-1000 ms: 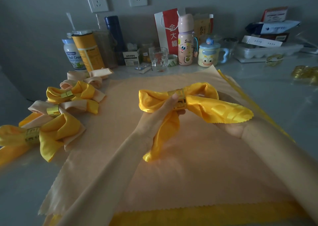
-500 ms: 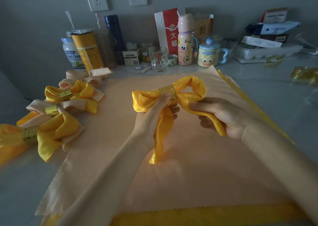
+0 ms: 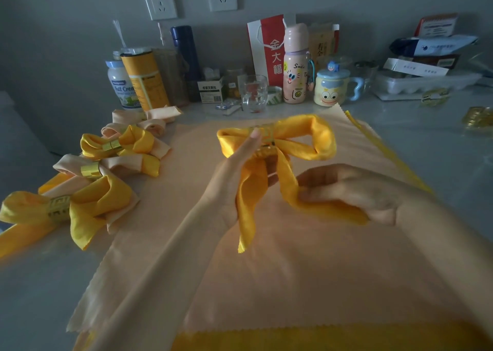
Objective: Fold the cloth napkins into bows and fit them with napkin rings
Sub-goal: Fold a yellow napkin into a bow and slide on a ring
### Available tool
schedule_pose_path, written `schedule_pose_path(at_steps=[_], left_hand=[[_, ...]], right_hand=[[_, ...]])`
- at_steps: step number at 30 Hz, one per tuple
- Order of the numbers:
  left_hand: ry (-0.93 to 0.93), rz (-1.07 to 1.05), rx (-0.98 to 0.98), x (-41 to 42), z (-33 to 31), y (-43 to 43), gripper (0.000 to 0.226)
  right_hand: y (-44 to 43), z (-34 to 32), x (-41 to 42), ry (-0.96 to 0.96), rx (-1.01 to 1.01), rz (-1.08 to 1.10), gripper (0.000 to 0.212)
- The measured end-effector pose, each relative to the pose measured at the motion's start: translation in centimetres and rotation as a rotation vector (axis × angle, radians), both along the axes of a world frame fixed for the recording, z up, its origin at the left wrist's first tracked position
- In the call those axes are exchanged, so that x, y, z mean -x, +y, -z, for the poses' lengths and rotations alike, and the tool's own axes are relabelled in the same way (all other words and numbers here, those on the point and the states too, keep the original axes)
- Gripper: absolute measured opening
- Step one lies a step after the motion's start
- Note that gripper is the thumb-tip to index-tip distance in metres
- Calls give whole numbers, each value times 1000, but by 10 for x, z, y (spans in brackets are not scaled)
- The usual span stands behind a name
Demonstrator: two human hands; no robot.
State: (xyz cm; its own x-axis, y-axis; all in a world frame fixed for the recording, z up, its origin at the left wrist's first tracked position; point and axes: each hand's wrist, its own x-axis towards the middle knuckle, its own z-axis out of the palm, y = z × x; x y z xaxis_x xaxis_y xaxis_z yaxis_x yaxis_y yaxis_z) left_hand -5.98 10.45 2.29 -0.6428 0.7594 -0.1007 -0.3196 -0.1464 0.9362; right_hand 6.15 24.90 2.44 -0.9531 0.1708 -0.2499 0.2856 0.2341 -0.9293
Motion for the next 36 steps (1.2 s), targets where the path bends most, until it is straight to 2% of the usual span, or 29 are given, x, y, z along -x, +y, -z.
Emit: schedule_pose_path(at_steps=[2,4,6,9,10,12,14,16,19,23,25,30,36], left_hand=[[39,31,45,-5,-2,1,57],[75,-27,93,-7,-2,3,59],[102,-93,130,-7,-2,4,60],[130,-148,128,-2,-4,1,38],[151,-141,142,-1,-4,-1,32],[217,-99,175,-4,-2,0,16],[278,-42,194,-12,-2,3,8],[279,-5,207,-18,0,5,15],[241,7,250,-19,3,8,29],[389,-88,224,-18,6,11,35],[437,-138,213,-19,7,13,36],[539,-176,289,-15,10,13,64],[567,-181,408,-12,8,11,51]], right_hand=[[3,0,-2,92,-29,-90,46],[7,0,-3,225,124,-41,69],[9,-1,0,351,269,4,79],[9,-2,5,456,313,185,72],[10,-2,6,464,257,273,71],[8,-5,3,454,-122,322,60],[0,-8,1,393,-403,230,56],[-7,-10,1,319,-410,143,53],[-7,-9,2,282,-422,132,43],[-1,-6,2,274,-400,196,26],[1,-8,1,272,-373,201,30],[2,-10,-2,294,-335,184,47],[3,-9,-1,282,-344,179,56]])
